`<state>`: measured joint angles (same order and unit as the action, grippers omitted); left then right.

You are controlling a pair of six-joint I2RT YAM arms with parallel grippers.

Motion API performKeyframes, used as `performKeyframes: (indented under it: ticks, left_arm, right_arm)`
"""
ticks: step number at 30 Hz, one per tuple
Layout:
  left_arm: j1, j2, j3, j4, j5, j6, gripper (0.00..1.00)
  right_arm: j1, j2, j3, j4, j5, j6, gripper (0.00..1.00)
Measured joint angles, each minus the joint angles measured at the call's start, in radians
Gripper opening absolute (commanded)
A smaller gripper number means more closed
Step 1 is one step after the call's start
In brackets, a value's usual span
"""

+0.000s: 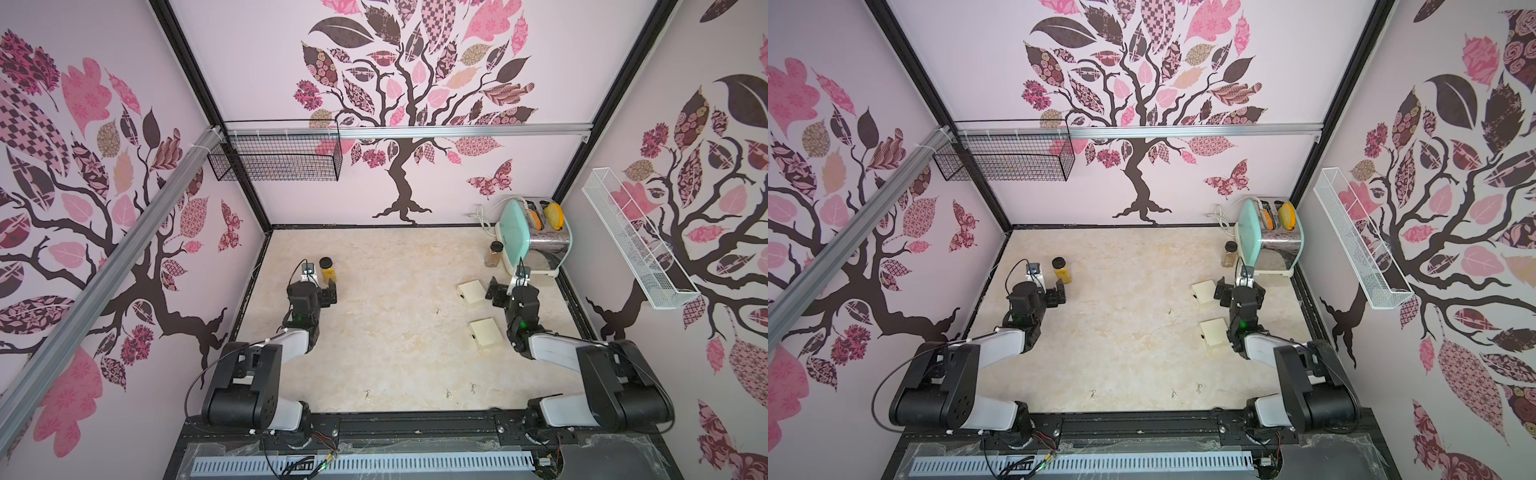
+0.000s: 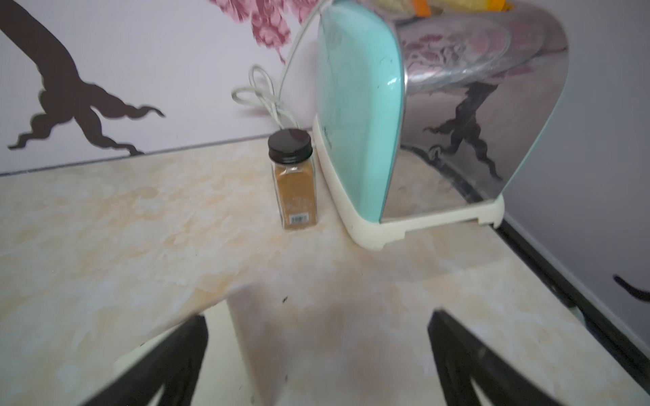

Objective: Place the earrings into the drawer-style jewelry box
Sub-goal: Pick up the jewelry box from the center of the board.

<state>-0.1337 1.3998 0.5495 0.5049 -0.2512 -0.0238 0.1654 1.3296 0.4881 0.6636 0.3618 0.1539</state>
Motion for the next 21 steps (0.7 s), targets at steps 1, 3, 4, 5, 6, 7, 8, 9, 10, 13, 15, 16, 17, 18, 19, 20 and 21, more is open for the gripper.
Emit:
performKeyframes:
  ticks: [1,3,4,5,6,7,8,9,10,13,15,16,17,18,19,20,21]
  left_arm:
    - [-0.032,-0.019,0.046,-0.051,-0.022,-0.016,0.98]
    - [-0.095,-0.045,0.122,-0.135,-0.044,-0.058,0.98]
    - [-0.13,-0.052,0.156,-0.183,-0.048,-0.084,0.98]
    - [-0.159,-0.055,0.183,-0.227,-0.051,-0.109,0.98]
    - [-0.192,-0.054,0.207,-0.272,-0.05,-0.136,0.98]
    - [-0.22,-0.051,0.227,-0.318,-0.036,-0.164,0.98]
    - [-0.242,-0.047,0.243,-0.359,-0.019,-0.19,0.98]
    - [-0.262,-0.035,0.264,-0.41,0.005,-0.22,0.98]
    - [-0.273,-0.02,0.284,-0.454,0.031,-0.248,0.98]
    - [-0.282,0.037,0.344,-0.56,0.107,-0.325,0.98]
    - [-0.285,0.076,0.38,-0.615,0.159,-0.371,0.98]
    - [-0.287,0.092,0.394,-0.636,0.185,-0.393,0.98]
    - [-0.29,0.105,0.404,-0.652,0.209,-0.412,0.98]
    - [-0.297,0.12,0.414,-0.667,0.233,-0.436,0.98]
    - [-0.306,0.131,0.418,-0.676,0.255,-0.454,0.98]
    - [-0.316,0.137,0.421,-0.681,0.269,-0.467,0.98]
    - [-0.334,0.145,0.421,-0.687,0.288,-0.481,0.98]
  right_arm:
    - [0.007,-0.041,0.076,-0.091,0.0,0.039,0.99]
    - [0.015,-0.105,0.177,-0.211,-0.013,0.103,0.99]
    - [0.02,-0.138,0.21,-0.266,-0.029,0.132,0.99]
    - [0.023,-0.161,0.226,-0.308,-0.042,0.153,0.99]
    - [0.025,-0.181,0.233,-0.357,-0.057,0.172,0.99]
    - [0.026,-0.188,0.234,-0.407,-0.072,0.192,0.99]
    - [0.029,-0.183,0.235,-0.451,-0.079,0.206,0.99]
    - [0.029,-0.168,0.238,-0.507,-0.089,0.22,0.99]
    - [0.03,-0.138,0.246,-0.57,-0.102,0.234,0.99]
    - [0.03,-0.03,0.288,-0.726,-0.148,0.275,0.99]
    - [0.03,0.033,0.32,-0.79,-0.185,0.305,0.99]
    - [0.03,0.063,0.34,-0.819,-0.209,0.322,0.99]
    - [0.029,0.082,0.356,-0.838,-0.225,0.337,0.99]
    - [0.029,0.109,0.378,-0.861,-0.248,0.359,0.99]
    - [0.029,0.128,0.394,-0.874,-0.266,0.375,0.99]
    - [0.029,0.142,0.404,-0.88,-0.28,0.389,0.99]
    - [0.029,0.156,0.413,-0.886,-0.297,0.406,0.99]
